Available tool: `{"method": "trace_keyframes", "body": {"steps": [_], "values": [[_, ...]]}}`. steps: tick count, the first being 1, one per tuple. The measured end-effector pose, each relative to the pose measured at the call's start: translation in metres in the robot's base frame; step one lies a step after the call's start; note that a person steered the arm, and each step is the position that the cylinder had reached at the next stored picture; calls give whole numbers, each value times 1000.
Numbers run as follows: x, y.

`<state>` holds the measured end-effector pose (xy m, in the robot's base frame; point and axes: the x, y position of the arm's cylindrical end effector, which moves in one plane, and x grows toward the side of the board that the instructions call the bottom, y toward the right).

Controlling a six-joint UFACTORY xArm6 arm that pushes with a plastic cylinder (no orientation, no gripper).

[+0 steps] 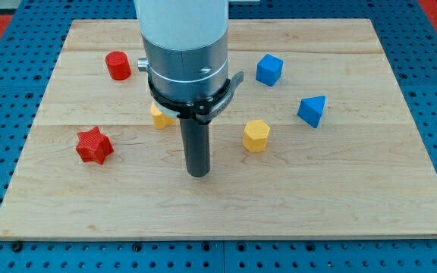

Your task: Point your arm to the blue cube

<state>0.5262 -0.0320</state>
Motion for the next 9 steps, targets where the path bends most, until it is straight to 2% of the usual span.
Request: {"method": "trace_keyframes", "body": {"steps": [2,4,9], "values": [[3,6],[-82,22],[-108,22]]}}
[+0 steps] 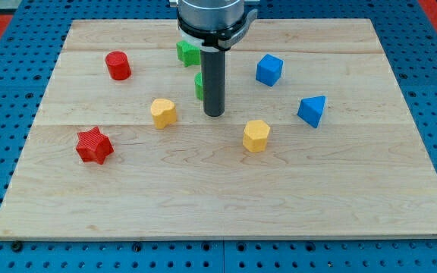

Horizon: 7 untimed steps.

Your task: Point your arm to the blue cube

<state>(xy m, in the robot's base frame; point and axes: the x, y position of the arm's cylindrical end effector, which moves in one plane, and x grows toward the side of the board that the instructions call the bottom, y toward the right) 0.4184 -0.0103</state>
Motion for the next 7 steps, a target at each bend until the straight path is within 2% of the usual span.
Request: {"method": "trace_keyframes", "body": {"steps": [2,4,5,7], "values": [[-6,-3],[25,-15],[26,-28],[-10,31]]}}
